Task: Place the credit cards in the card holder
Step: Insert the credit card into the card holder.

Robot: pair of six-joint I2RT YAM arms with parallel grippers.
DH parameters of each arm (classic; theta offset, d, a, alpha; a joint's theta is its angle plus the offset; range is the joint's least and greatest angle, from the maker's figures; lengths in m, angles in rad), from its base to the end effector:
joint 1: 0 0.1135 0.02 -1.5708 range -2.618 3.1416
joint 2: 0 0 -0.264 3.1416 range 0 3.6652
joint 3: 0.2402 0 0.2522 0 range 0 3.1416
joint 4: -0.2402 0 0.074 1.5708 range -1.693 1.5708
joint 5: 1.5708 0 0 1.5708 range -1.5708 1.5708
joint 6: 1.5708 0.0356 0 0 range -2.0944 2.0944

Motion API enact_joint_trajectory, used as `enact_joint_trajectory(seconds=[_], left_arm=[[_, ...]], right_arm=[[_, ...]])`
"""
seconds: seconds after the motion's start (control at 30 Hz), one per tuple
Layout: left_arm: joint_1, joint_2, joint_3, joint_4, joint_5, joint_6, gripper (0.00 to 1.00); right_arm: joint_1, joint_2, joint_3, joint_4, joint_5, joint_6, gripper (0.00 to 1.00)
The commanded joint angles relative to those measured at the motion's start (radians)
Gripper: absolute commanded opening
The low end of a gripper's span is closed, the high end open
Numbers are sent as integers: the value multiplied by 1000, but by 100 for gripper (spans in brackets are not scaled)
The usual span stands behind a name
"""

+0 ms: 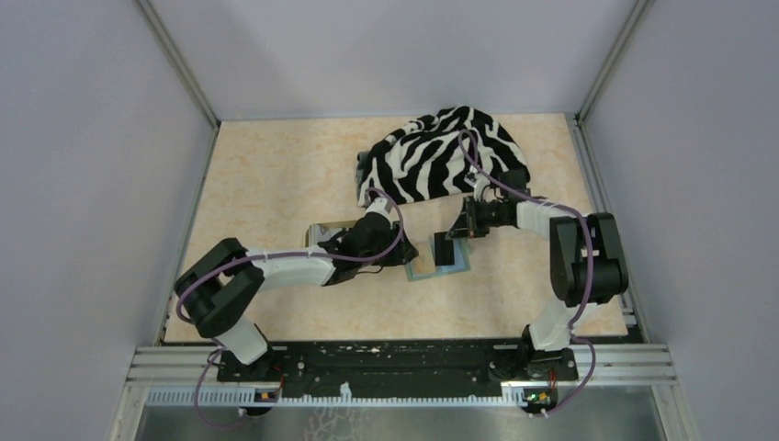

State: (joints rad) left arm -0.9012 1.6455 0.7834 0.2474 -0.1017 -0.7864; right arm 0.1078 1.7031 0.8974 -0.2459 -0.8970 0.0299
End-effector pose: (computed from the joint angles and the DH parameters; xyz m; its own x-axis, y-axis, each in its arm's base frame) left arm 0.2102 -0.2597 0.1667 -0.7685 -0.1636 -0.6185 0.2613 0.8022 -0.5369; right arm 0.3107 0.0616 0.1565 -0.8763 -0.0761 -0.4757 -0.4266 0.5812 0.6930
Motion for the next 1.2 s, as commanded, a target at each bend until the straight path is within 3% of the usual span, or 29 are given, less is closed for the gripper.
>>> enact_joint_trajectory(seconds=[0.0,0.1,0.4,0.6,1.17], left_arm=[[0,-72,-29,91,70,45,49],[1,-83,-42,93,80,47,47],[0,19,-10,118,152,47,26],[1,73,32,98,179,47,23],[0,103,-27,68,111,12,15]], right_arm=[[-16,-44,-54,149,26,101,0],[-18,-32,-79,194,8,141,0],[-100,-61,-76,193,-114,135,0],[-104,-24,-110,283,-214,190,0],[-83,17,-179,429,-190,301,0]])
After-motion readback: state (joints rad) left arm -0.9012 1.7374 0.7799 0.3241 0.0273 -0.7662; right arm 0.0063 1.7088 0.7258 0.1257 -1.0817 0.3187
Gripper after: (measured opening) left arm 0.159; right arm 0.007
